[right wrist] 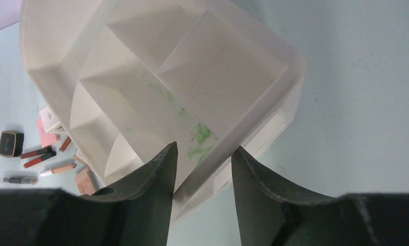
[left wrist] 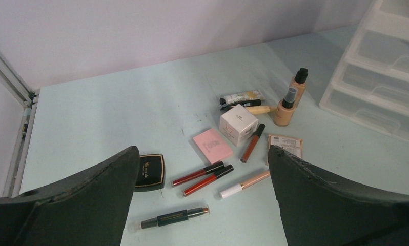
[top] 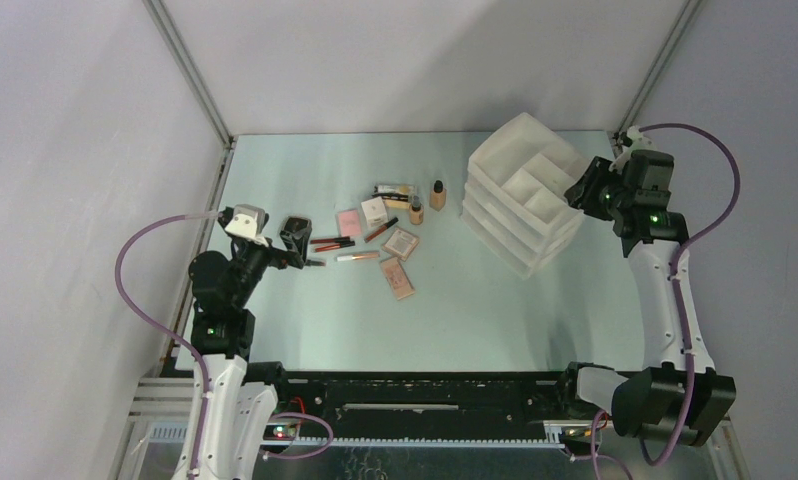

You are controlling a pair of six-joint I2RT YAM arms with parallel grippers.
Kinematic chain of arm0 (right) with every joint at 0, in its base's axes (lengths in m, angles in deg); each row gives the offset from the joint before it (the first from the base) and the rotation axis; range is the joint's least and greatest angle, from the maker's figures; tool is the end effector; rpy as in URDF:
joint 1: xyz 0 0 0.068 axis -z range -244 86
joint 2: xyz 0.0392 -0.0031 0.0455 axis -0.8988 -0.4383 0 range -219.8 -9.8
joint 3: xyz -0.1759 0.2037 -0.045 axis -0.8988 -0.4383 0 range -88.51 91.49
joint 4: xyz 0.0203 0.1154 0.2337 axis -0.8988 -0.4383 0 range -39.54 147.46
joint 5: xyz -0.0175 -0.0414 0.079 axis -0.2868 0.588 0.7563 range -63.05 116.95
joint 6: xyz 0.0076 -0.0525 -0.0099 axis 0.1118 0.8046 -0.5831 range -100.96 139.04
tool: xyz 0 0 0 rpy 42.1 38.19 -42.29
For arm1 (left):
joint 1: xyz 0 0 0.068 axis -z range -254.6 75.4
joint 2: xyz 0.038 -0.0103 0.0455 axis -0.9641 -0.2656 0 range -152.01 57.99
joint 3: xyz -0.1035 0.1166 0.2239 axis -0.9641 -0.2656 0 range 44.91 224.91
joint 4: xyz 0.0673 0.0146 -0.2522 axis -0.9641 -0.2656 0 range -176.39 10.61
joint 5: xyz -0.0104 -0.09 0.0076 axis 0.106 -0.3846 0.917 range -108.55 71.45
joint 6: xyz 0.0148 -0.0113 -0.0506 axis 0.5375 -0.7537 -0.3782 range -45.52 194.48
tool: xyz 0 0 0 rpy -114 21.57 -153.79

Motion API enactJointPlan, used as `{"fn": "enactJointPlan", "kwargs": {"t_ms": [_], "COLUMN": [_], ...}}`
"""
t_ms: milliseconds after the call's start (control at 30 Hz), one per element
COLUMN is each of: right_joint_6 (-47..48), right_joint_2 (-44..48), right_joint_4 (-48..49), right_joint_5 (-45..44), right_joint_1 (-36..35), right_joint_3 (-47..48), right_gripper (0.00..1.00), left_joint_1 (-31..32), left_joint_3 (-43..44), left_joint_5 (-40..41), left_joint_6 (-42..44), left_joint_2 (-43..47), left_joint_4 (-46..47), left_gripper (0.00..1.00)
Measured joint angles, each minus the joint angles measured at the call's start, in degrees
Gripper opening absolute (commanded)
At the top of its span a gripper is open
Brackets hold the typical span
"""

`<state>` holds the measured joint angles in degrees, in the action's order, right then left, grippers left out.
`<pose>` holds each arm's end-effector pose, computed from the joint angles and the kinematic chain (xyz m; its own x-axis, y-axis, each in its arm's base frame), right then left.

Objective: Organize the makeup
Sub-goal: Move the storage box to the center of the board.

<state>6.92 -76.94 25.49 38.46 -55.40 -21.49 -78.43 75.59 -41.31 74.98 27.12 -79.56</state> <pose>0.2528 -0.0311 0.3584 -0.5178 0.2864 -0.8062 0.0900 0.9553 0.2815 0.1460 -0.0042 0.3075 -0.0033 0.0077 -1.0000 0.3244 0.9459 0.0063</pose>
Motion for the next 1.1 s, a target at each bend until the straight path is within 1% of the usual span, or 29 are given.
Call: {"fn": "enactJointPlan", "kwargs": {"t_ms": [233,433,600,700,867,967,1033,1100], "right_joint_6": [1.73,1.88,1.25,0.98,-0.44,-1.55,-2.14,-2.14], "right_joint_2": [1.86,2.25,2.67,4.31,7.82,9.88,11.54,13.22], "right_joint_4": [-0.04,-1.29,-1.86,-0.79,-0.81,-0.15,-0.28,-0.46], "right_joint_5": [-1.2,0.63,2.29,1.51,1.27,2.84,4.04,5.22], "right_joint_1": [4.09,4.17,2.86,1.55,-1.07,-1.73,-1.99,-2.12], "right_joint_3": [-0.02,-0.02,-1.18,-2.64,-4.92,-6.64,-7.72,-8.39], "right_gripper": [0.45,0.43,0.43,0.43,0.44,0.48,0.52,0.58], "left_joint_1": [0.0,0.02,1.53,5.14,13.25,17.97,21.33,24.44], "left_joint_3": [0.09,0.48,3.48,5.46,6.58,7.85,10.56,13.88], "left_joint_5": [-0.74,-3.98,-5.73,-5.64,-5.22,-5.09,-5.09,-5.07], "left_joint_6": [0.0,-0.04,0.52,2.23,4.7,5.01,4.57,3.43], "left_joint_2": [-0.26,-1.4,-4.9,-7.34,-10.86,-13.66,-16.92,-20.41], "left_joint_4": [-0.11,-1.38,-4.09,-5.4,-7.17,-8.17,-9.11,-9.64], "left_gripper": [1.0,1.0,1.0,1.0,1.0,1.0,1.0,1.0]}}
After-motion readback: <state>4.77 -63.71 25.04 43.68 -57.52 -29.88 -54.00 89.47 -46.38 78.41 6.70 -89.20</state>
